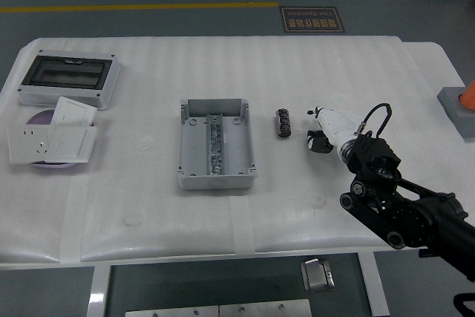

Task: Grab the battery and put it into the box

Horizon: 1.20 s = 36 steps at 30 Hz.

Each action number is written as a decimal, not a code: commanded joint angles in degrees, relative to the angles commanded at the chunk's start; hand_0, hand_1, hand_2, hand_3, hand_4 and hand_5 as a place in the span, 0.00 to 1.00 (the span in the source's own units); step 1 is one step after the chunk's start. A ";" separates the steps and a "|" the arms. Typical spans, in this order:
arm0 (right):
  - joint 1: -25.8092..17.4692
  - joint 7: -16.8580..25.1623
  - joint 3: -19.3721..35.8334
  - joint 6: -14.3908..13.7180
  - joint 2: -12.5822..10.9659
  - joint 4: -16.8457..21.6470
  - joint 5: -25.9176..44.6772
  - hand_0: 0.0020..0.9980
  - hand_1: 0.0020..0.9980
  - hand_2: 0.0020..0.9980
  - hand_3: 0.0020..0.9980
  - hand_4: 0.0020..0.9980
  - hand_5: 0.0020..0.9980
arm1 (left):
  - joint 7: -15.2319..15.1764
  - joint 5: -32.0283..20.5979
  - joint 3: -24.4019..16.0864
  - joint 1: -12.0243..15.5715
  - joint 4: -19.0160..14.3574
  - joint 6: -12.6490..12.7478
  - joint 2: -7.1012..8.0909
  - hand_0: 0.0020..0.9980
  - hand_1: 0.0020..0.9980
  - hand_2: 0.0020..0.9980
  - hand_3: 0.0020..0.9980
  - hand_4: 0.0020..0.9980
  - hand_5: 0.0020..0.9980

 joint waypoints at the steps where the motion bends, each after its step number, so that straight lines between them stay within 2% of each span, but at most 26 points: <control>1: 0.00 -0.06 -0.01 0.01 -0.02 0.06 -0.03 0.45 0.69 0.84 0.86 0.38 0.18 | -0.03 -0.01 0.00 0.00 0.00 0.02 -0.02 0.57 0.63 0.52 0.57 0.62 0.03; 6: 0.00 -0.28 -0.23 -0.08 -0.01 0.23 -0.11 0.45 0.69 0.84 0.86 0.38 0.18 | -0.15 -0.09 0.03 0.00 0.01 0.03 -0.11 0.57 0.63 0.52 0.57 0.62 0.03; 7: 0.01 -0.32 -0.31 -0.10 0.00 0.25 -0.14 0.38 0.69 0.84 0.85 0.33 0.14 | -0.18 -0.15 0.09 0.00 0.02 0.03 -0.13 0.57 0.63 0.52 0.57 0.62 0.04; 12: -0.01 -0.38 -0.70 -0.33 0.17 0.15 -0.31 0.38 0.69 0.84 0.85 0.33 0.14 | -0.32 -0.11 0.05 -0.04 0.03 0.09 -0.09 0.57 0.63 0.52 0.57 0.62 0.04; 13: -0.01 -0.37 -0.77 -0.40 0.20 0.13 -0.31 0.32 0.68 0.83 0.84 0.21 0.11 | -0.36 -0.10 0.03 -0.04 0.03 0.11 -0.09 0.57 0.64 0.52 0.57 0.62 0.05; 30: 0.02 0.80 -1.12 -2.50 0.23 0.21 0.69 0.28 0.66 0.83 0.83 0.19 0.10 | -1.19 -0.34 0.14 -0.04 0.15 0.39 -0.24 0.57 0.64 0.52 0.57 0.62 0.05; 31: 0.00 0.96 -1.12 -2.80 0.17 0.37 0.93 0.28 0.65 0.83 0.82 0.07 0.03 | -1.22 -0.35 0.13 -0.05 0.16 0.40 -0.25 0.57 0.64 0.52 0.57 0.62 0.05; 36: -0.15 2.21 -0.78 -4.36 -0.35 3.00 3.11 0.28 0.65 0.83 0.82 0.07 0.03 | -1.22 -0.33 0.12 -0.02 0.15 0.43 -0.27 0.57 0.64 0.52 0.57 0.62 0.05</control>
